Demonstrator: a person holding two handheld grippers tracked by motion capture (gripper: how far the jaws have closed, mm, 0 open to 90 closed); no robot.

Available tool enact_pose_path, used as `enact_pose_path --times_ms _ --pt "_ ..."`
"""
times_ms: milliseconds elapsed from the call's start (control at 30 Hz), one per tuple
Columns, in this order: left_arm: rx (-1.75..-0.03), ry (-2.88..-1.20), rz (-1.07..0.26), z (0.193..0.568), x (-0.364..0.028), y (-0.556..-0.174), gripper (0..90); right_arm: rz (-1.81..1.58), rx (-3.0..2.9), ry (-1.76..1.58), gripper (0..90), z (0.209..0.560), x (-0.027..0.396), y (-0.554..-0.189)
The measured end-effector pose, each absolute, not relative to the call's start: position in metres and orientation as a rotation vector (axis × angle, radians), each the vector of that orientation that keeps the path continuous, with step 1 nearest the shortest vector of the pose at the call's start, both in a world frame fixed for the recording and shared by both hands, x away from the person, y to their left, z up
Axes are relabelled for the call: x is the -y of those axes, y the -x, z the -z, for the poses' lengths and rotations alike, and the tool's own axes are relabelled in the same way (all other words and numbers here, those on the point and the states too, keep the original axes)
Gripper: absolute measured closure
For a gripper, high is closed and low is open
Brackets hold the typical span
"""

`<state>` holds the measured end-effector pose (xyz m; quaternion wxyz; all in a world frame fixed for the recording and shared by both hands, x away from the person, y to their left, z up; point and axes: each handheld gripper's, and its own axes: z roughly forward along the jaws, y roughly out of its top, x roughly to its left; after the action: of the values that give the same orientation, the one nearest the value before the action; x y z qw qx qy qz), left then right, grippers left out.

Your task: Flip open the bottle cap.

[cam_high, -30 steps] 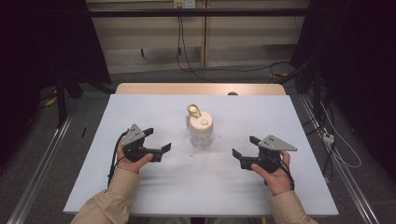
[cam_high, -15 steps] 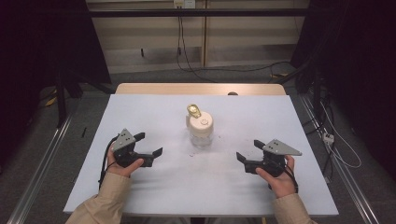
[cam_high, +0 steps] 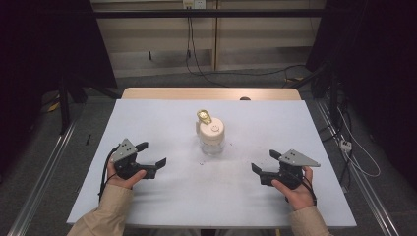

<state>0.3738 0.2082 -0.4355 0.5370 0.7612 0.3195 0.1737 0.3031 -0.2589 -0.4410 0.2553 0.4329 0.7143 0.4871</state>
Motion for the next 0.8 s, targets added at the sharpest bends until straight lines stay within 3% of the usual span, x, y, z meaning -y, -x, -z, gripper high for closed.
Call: enact_pose_path --times_ms 800 --pt "-0.78 -1.824 -0.425 0.438 -0.224 -0.366 5.0 -1.308 -1.924 -1.195 14.7 0.445 0.275 -0.292"
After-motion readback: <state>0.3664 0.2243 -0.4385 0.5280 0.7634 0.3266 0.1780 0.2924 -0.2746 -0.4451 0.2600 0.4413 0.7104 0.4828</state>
